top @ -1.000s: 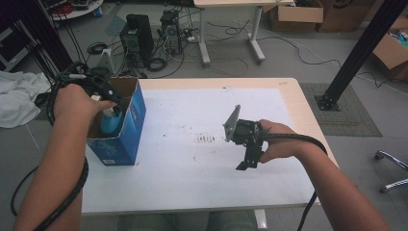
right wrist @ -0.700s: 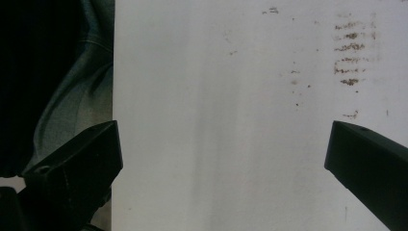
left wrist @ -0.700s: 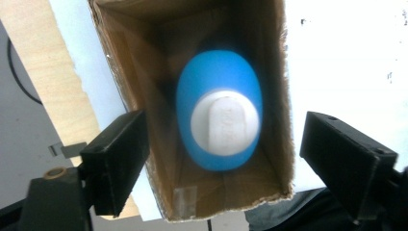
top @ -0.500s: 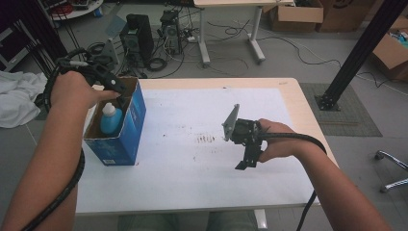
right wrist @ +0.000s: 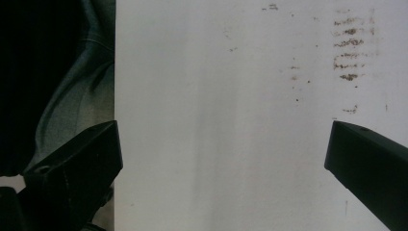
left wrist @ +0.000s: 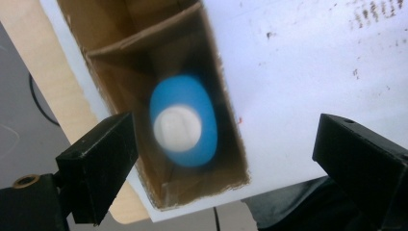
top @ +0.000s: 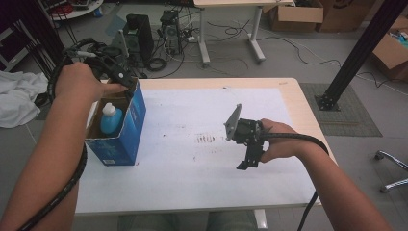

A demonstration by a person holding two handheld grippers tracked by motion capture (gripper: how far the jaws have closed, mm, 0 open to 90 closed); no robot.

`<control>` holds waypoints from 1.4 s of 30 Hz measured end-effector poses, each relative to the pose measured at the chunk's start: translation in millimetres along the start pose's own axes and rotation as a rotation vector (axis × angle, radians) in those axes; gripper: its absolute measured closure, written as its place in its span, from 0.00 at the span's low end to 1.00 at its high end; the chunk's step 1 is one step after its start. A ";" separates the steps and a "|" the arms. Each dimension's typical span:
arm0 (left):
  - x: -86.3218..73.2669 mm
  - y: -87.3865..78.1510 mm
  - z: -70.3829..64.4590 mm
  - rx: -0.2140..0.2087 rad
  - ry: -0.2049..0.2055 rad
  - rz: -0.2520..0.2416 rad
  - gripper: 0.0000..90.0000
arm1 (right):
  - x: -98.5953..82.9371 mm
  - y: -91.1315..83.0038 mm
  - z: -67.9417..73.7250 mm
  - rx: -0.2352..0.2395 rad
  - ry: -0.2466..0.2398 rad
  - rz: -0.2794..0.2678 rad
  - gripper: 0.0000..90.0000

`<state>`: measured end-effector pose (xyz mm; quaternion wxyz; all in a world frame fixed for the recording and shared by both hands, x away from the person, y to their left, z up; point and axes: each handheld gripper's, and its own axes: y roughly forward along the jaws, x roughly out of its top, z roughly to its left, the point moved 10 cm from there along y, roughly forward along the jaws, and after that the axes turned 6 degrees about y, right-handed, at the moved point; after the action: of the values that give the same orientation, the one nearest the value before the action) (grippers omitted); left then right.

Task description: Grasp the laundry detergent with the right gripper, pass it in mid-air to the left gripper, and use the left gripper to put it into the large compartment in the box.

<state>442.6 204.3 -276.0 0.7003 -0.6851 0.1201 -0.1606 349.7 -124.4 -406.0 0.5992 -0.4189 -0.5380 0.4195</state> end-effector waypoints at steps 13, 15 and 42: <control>7.1 0.0 -37.2 -0.074 0.227 0.019 0.00 | -2.5 -2.1 -0.3 -0.001 0.010 0.001 0.00; 8.0 2.0 -48.4 -0.095 0.276 0.024 0.00 | -3.3 -2.2 -0.3 0.000 0.015 0.003 0.00; -21.3 39.1 -141.6 -0.215 1.003 0.134 0.00 | -10.1 -5.0 -5.3 0.002 0.036 0.034 0.00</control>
<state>370.4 82.6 -320.7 0.4909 -0.5827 0.5006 -0.4109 354.5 -135.7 -404.6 0.6020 -0.4350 -0.5196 0.4224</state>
